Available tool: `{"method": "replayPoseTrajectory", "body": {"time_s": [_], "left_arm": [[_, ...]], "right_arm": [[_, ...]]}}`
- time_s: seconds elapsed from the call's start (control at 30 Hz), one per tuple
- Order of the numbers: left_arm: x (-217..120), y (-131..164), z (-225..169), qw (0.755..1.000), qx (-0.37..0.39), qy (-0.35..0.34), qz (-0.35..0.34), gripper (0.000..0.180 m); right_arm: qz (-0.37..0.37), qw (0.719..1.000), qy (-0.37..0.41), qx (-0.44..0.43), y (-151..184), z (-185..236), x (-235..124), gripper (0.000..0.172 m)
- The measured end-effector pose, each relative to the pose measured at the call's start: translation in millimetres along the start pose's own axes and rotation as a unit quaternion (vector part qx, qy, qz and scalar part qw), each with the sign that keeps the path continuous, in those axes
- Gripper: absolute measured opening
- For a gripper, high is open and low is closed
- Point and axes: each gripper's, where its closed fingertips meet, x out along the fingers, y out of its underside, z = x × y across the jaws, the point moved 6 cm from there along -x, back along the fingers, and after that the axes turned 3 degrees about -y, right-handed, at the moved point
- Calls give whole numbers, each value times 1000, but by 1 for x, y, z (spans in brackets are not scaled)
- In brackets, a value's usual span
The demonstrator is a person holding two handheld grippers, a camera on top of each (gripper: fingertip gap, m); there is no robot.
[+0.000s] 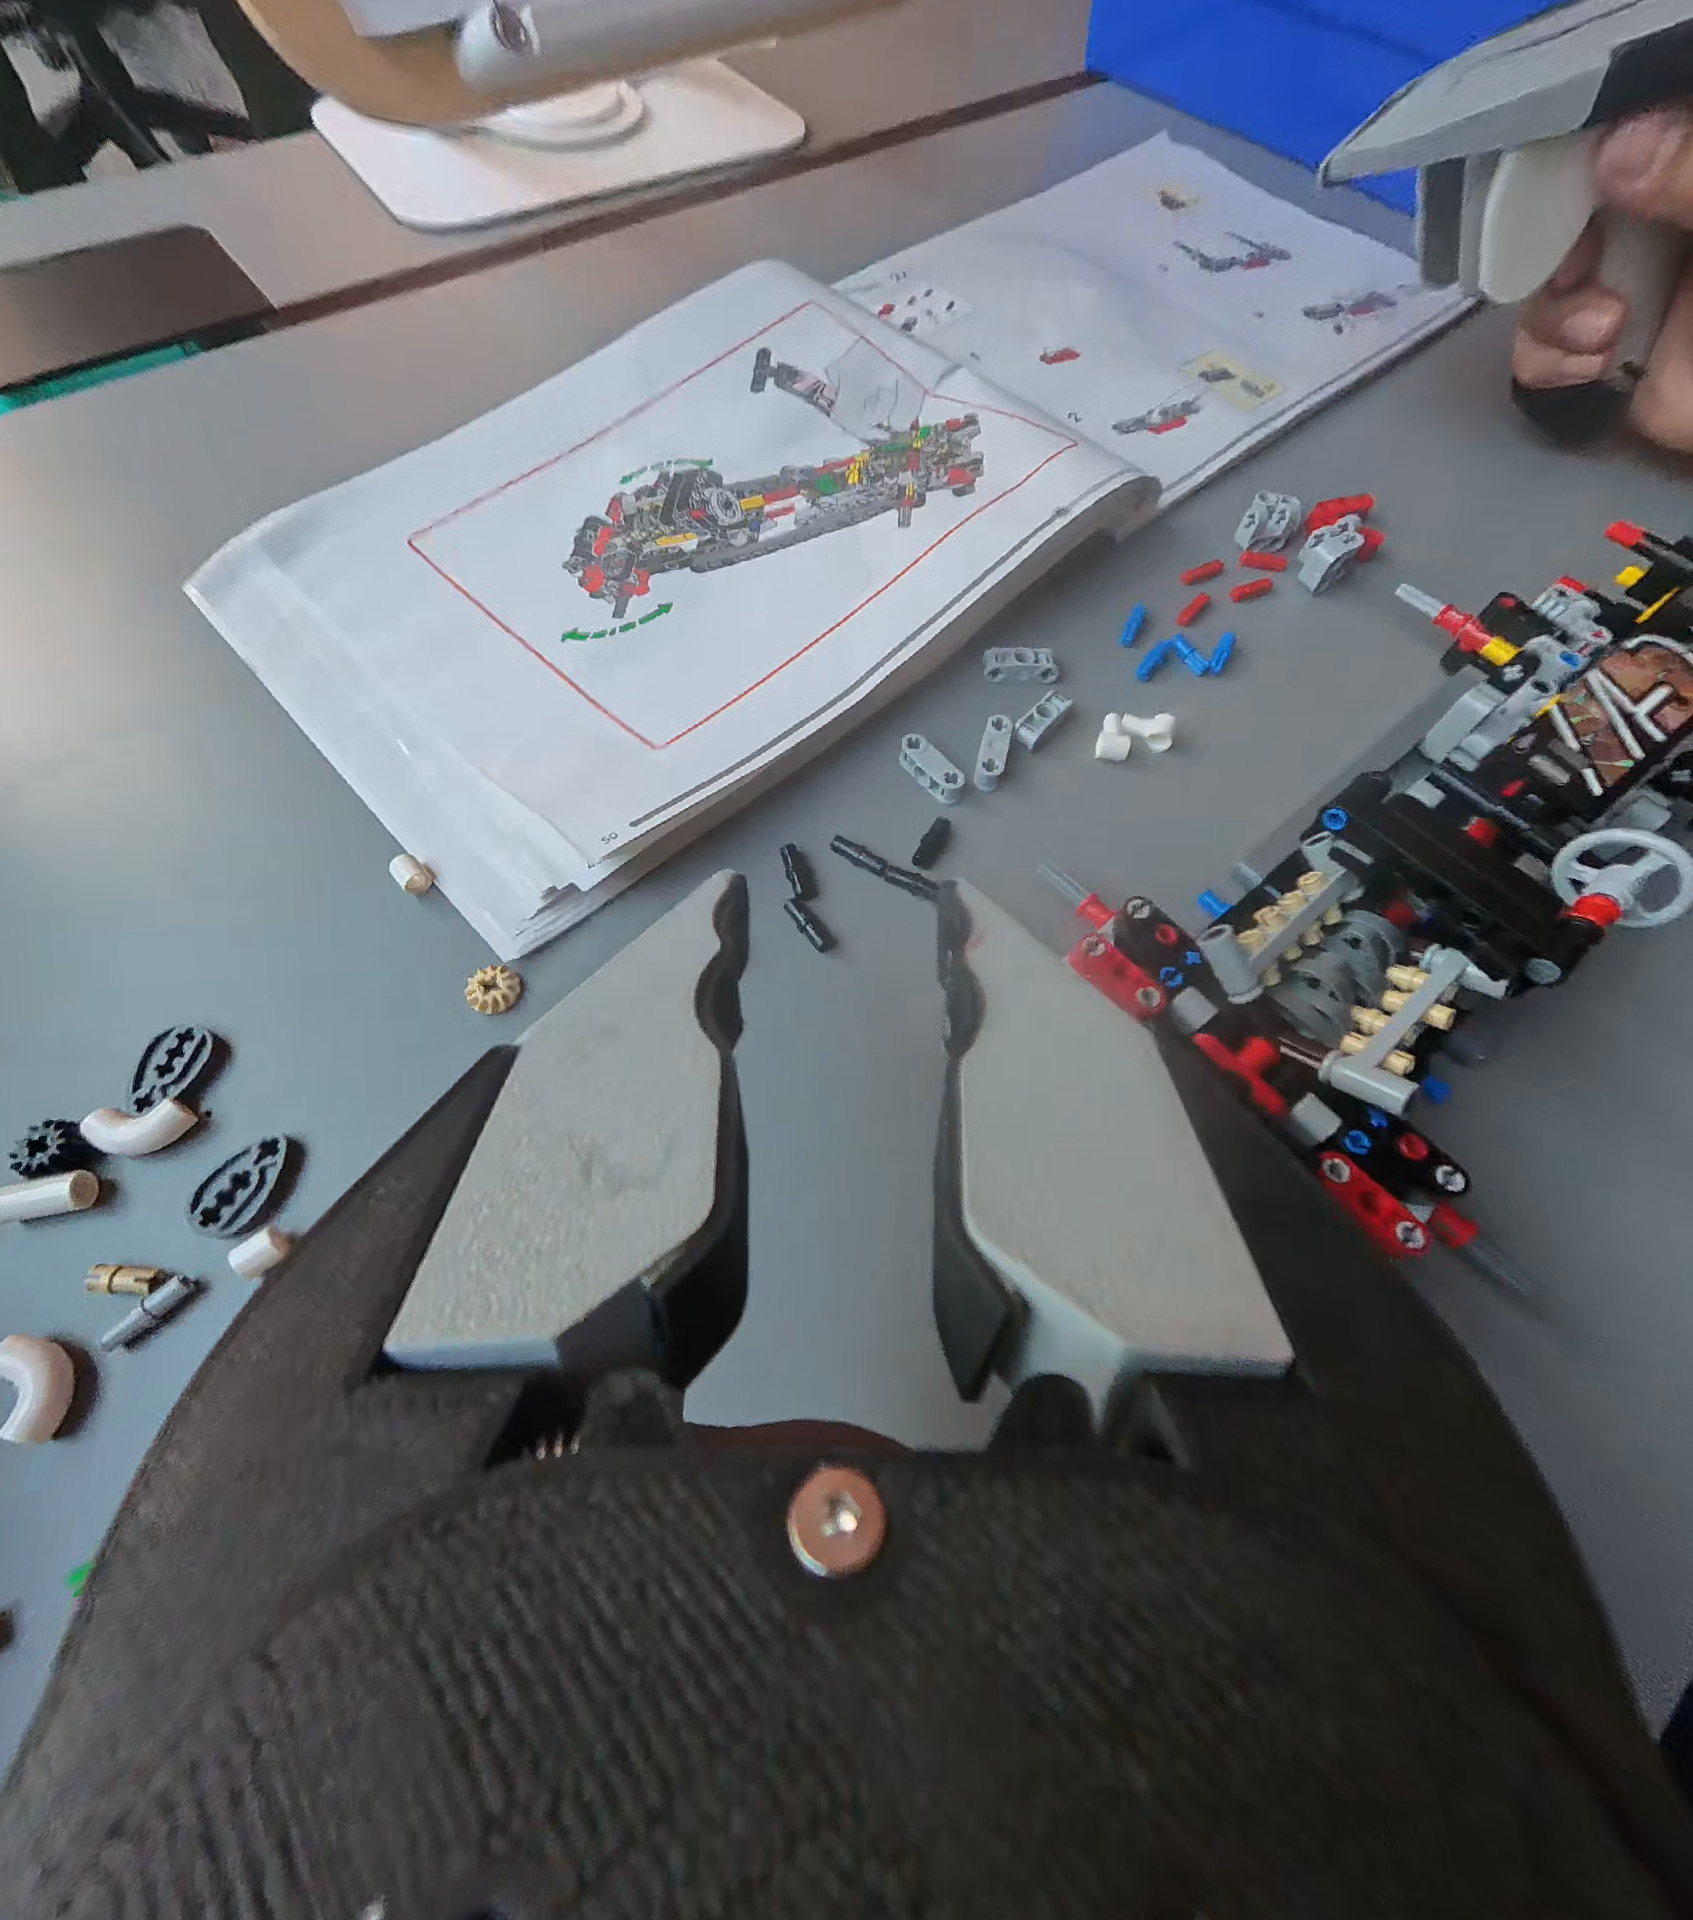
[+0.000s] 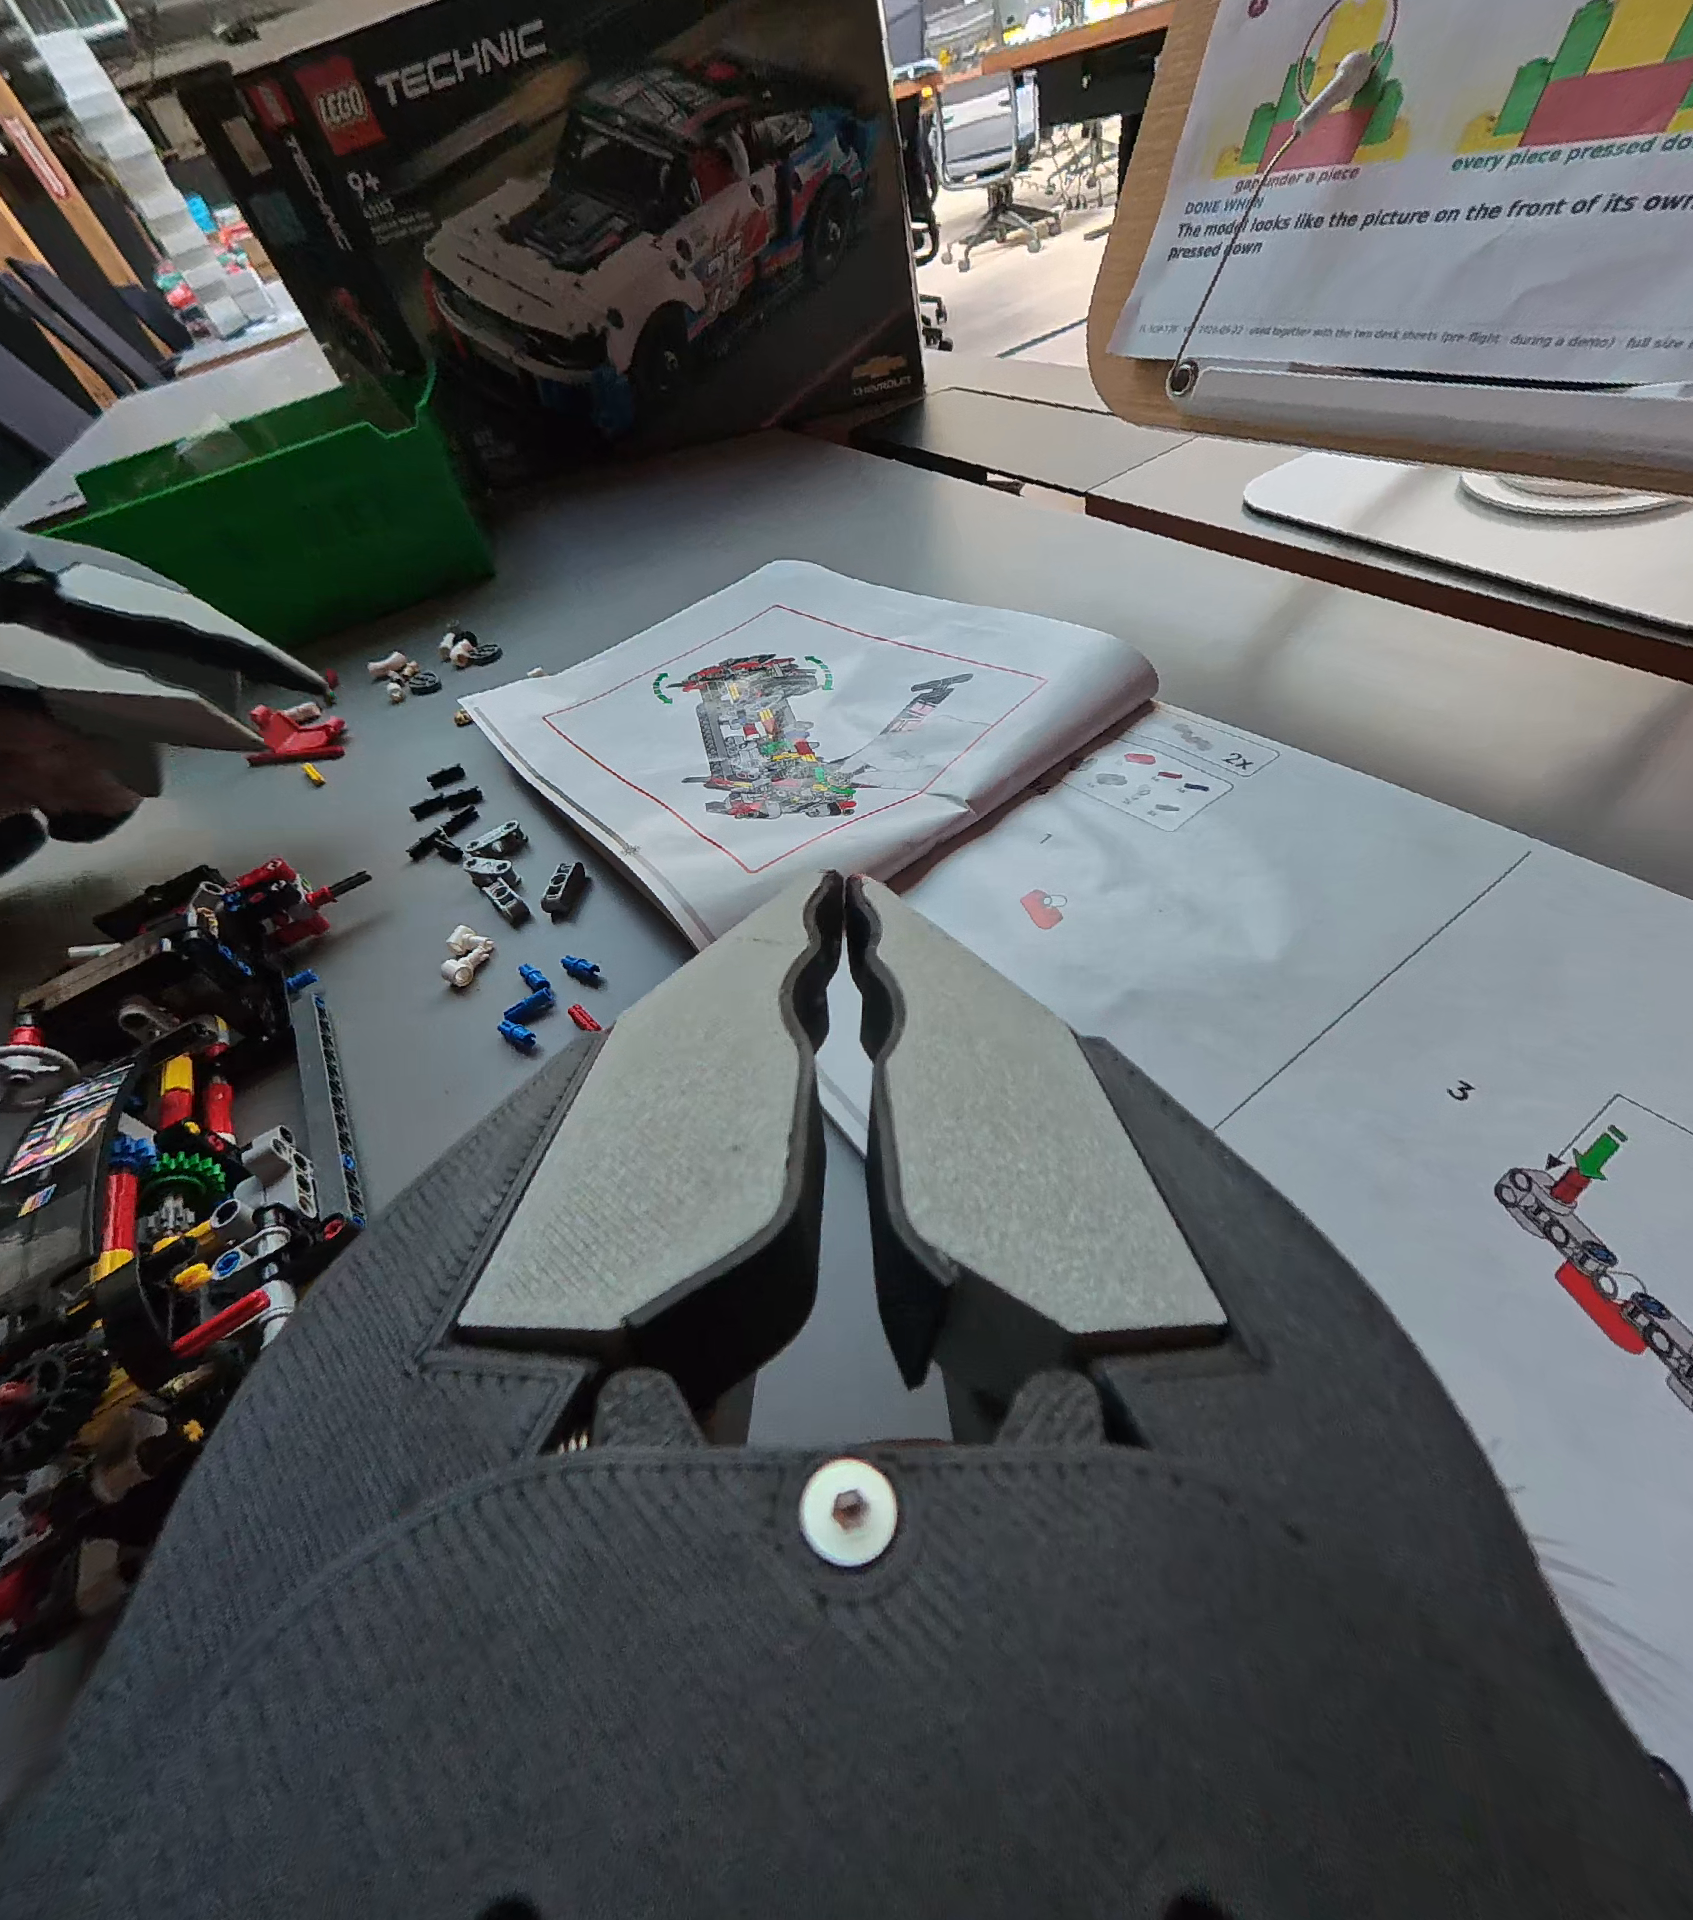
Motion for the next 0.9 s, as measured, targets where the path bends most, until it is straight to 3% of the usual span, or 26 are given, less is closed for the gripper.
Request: {"method": "replayPoseTrajectory", "body": {"time_s": [0.17, 0.37, 0.67, 0.9], "left_arm": [[-7, -2, -11, 993, 25, -3, -112, 32], [-23, -9, -15, 978, 25, 13, -207, 25], [-24, -12, -23, 969, 75, 10, -235, 33], [-23, -14, -11, 968, 69, -13, -241, 32]], "right_arm": [[6, 1000, 18, -17, -3, -1, -4, 0], [-36, 998, 34, -29, -13, 1, -22, 0], [-70, 996, 29, -42, -11, 7, -27, 0], [-110, 990, 63, -56, -24, 3, -51, 3]]}}
